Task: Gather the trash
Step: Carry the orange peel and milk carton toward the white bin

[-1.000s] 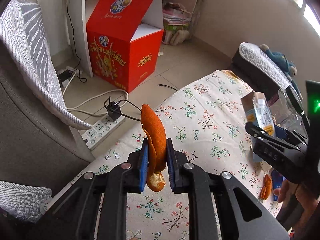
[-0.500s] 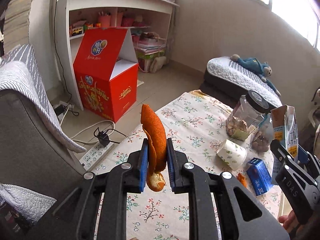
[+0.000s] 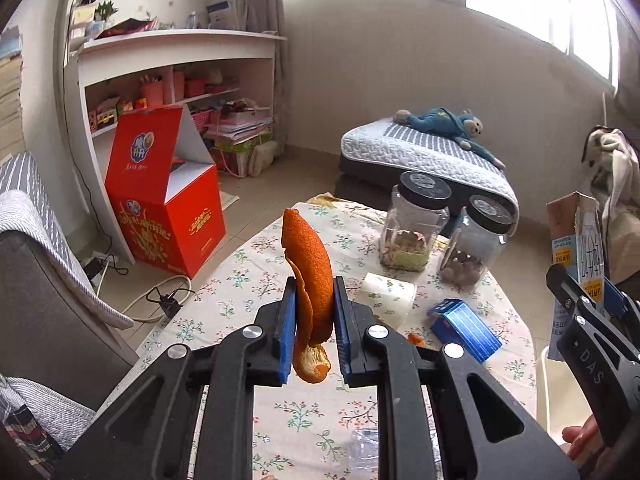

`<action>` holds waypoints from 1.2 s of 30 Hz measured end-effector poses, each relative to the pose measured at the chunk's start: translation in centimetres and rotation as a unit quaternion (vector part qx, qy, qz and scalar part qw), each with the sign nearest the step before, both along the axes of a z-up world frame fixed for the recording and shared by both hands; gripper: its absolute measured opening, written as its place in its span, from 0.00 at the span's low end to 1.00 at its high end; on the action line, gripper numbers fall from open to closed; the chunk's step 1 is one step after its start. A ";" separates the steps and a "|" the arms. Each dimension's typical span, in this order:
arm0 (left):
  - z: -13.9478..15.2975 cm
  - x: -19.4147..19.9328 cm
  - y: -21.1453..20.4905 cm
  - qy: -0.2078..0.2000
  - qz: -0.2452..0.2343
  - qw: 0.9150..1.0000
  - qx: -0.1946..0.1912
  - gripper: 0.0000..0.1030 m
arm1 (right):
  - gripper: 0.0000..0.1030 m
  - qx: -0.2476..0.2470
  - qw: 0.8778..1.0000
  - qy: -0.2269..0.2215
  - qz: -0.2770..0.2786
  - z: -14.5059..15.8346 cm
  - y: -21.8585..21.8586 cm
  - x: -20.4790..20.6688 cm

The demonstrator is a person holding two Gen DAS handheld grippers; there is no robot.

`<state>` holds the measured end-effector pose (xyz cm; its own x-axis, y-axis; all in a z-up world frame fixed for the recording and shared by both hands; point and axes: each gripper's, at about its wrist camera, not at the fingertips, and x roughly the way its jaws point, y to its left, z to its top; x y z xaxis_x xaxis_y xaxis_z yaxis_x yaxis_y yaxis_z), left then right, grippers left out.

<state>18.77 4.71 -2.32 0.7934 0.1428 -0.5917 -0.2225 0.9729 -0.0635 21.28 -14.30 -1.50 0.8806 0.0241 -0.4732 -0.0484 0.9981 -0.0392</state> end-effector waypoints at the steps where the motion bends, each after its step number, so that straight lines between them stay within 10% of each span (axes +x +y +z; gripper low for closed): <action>1: 0.2 0.0 -0.8 -0.003 -0.007 1.000 0.002 0.17 | 0.54 0.001 1.000 -0.002 -0.007 0.1 -0.7 -0.2; 36: 1.2 0.9 -24.9 -0.019 -0.233 0.971 0.047 0.17 | 0.54 0.055 0.966 0.029 -0.251 -1.2 -24.7 -4.1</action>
<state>19.64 -20.18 -1.11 0.8065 -0.1848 -0.5617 0.2440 0.9693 0.0314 17.20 -39.01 -2.68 0.7666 -0.3466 -0.5406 0.4439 0.8943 0.0561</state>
